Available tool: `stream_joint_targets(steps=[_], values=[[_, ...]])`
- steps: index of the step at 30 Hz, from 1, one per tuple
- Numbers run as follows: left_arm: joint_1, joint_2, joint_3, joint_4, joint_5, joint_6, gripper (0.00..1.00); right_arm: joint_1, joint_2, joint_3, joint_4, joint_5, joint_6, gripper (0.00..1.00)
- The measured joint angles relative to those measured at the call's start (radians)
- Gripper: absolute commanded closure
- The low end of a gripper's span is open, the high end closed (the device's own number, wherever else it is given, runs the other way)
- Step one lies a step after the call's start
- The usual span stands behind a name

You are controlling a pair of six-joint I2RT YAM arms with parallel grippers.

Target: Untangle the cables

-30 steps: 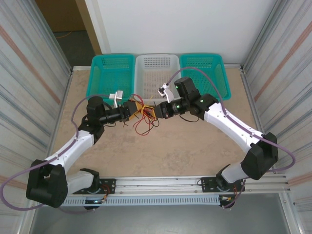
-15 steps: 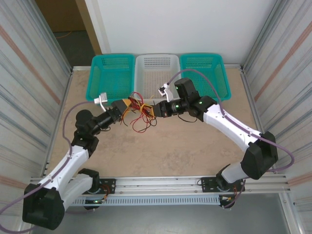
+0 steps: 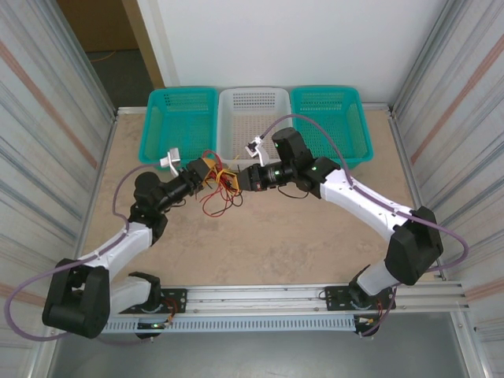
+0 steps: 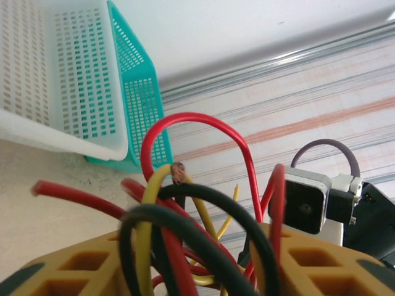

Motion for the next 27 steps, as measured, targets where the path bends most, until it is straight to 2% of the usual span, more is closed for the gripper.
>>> stream_joint_targets(steps=[5, 7, 8, 10, 11, 13, 17, 19, 22, 27], values=[[0.000, 0.005, 0.000, 0.034, -0.007, -0.007, 0.92, 0.000, 0.002, 0.000, 0.015, 0.000, 0.005, 0.98], [0.000, 0.005, 0.000, 0.034, -0.007, -0.006, 0.99, 0.000, 0.005, 0.000, 0.018, 0.000, 0.007, 0.88], [0.000, 0.005, 0.002, 0.028, -0.007, -0.003, 1.00, 0.000, 0.006, 0.000, 0.018, 0.002, 0.007, 0.78], [0.000, -0.002, 0.013, -0.009, -0.005, 0.010, 1.00, -0.007, 0.007, 0.000, 0.009, 0.017, 0.005, 0.53], [0.000, -0.010, 0.021, -0.032, -0.004, 0.020, 1.00, -0.011, 0.007, 0.000, 0.005, 0.029, 0.006, 0.47], [0.000, -0.034, 0.038, -0.088, -0.003, 0.046, 1.00, -0.033, 0.001, 0.000, -0.011, 0.068, 0.002, 0.41], [0.001, -0.071, 0.071, -0.190, -0.003, 0.094, 1.00, -0.085, -0.031, 0.001, -0.048, 0.137, -0.003, 0.47], [0.001, -0.076, 0.080, -0.212, -0.003, 0.103, 1.00, -0.090, -0.052, 0.001, -0.047, 0.151, -0.004, 0.47], [0.001, -0.075, 0.081, -0.214, -0.003, 0.102, 1.00, -0.074, -0.065, 0.003, -0.041, 0.150, -0.005, 0.39], [0.005, -0.053, 0.084, -0.206, 0.013, 0.078, 1.00, -0.048, -0.042, 0.007, -0.038, 0.105, -0.022, 0.13]])
